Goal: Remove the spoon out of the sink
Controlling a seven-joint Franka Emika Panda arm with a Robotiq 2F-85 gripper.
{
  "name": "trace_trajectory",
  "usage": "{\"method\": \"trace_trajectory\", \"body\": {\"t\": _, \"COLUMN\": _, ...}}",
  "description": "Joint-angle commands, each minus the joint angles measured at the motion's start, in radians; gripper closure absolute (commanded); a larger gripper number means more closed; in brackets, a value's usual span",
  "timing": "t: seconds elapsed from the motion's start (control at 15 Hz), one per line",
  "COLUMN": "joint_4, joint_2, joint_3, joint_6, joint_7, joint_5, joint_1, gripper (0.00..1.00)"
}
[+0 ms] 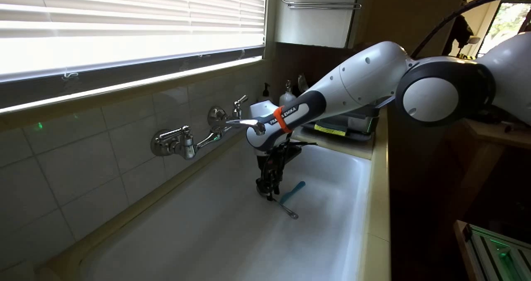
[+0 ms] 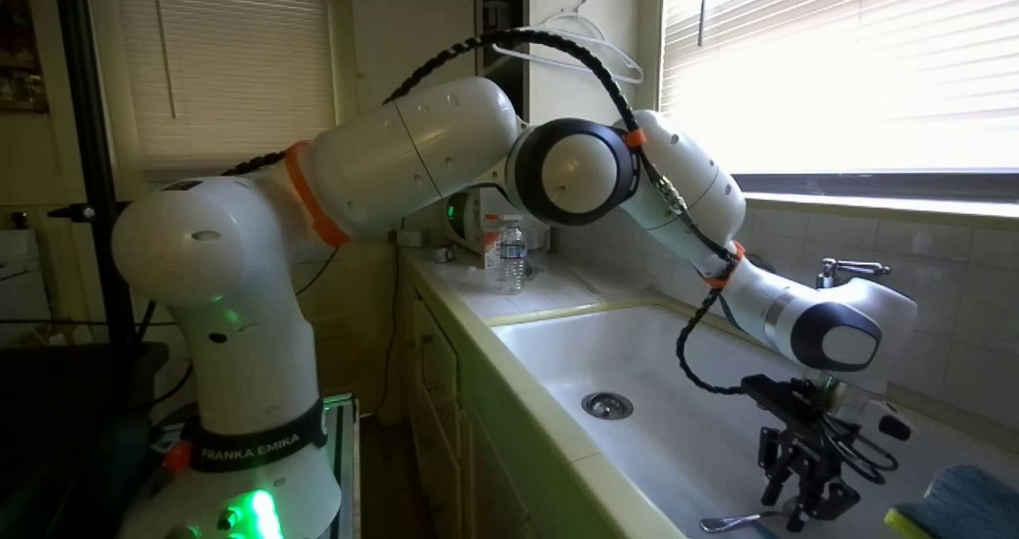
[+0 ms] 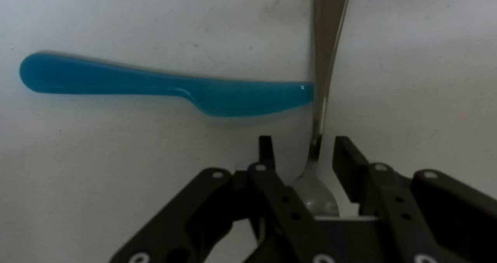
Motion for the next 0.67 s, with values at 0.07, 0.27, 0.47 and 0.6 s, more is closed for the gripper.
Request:
{"method": "trace_trajectory", "body": {"t": 0.07, "joint_4": 0.010, "joint_2": 0.020, "joint_3": -0.007, "joint_6": 0.007, "joint_7": 0.025, "joint_5": 0.002, "joint_1": 0.007, "gripper": 0.92}}
{"method": "trace_trajectory", "body": {"t": 0.27, "joint_4": 0.016, "joint_2": 0.027, "joint_3": -0.009, "joint_6": 0.013, "joint_7": 0.037, "joint_5": 0.002, "joint_1": 0.006, "gripper": 1.00}}
{"method": "trace_trajectory", "body": {"t": 0.47, "joint_4": 0.017, "joint_2": 0.027, "joint_3": -0.010, "joint_6": 0.013, "joint_7": 0.041, "joint_5": 0.001, "joint_1": 0.006, "gripper": 0.87}}
{"method": "trace_trajectory", "body": {"t": 0.6, "joint_4": 0.014, "joint_2": 0.026, "joint_3": -0.011, "joint_6": 0.016, "joint_7": 0.046, "joint_5": 0.001, "joint_1": 0.007, "gripper": 0.62}}
